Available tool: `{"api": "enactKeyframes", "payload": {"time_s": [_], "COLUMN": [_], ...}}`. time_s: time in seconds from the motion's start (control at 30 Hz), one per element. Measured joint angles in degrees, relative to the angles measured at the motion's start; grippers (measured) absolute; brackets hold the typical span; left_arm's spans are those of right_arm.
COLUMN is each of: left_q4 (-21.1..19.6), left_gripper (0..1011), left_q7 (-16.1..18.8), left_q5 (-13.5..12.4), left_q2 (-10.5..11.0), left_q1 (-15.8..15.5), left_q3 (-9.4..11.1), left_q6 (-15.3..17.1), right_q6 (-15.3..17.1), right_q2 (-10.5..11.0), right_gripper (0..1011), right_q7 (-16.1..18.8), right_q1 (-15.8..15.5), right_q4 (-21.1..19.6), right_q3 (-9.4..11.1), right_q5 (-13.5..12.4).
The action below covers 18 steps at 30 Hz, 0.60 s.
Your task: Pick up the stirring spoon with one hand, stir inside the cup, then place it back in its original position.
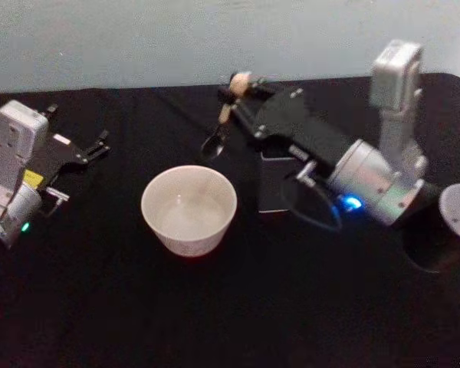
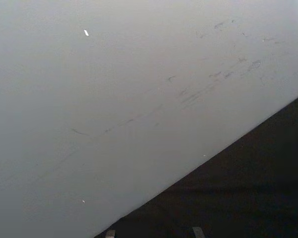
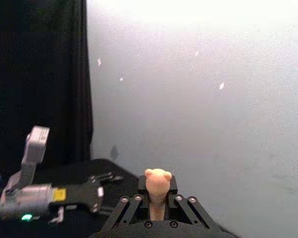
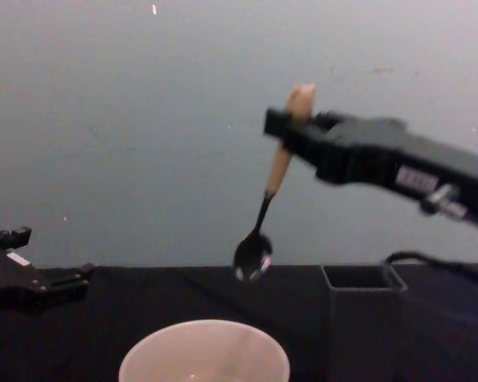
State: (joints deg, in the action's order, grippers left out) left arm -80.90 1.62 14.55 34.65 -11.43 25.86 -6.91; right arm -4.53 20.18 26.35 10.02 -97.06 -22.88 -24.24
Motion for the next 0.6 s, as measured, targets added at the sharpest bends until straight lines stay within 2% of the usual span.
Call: {"api": "enactKeyframes", "payload": {"time_s": [0.27, 0.6], "left_q4": [0.00, 0.00], "left_gripper": [1001, 1001], "left_q7": [0.00, 0.00], "left_q5": [0.00, 0.00], "left_q2": [0.00, 0.00], "left_q1": [0.00, 0.00], "left_q3": [0.00, 0.00], "left_q6": [0.00, 0.00], "right_q6": [0.29, 3.04], "right_q2": [2.41, 5.99], "right_gripper": [205, 205], "right_q7": [-1.41, -4.01], "right_q1": [-1.06, -3.62], "right_q4": [-3.66, -6.92], "right_q3": [3.20, 5.99], "right_q5": [-1.98, -1.52]}}
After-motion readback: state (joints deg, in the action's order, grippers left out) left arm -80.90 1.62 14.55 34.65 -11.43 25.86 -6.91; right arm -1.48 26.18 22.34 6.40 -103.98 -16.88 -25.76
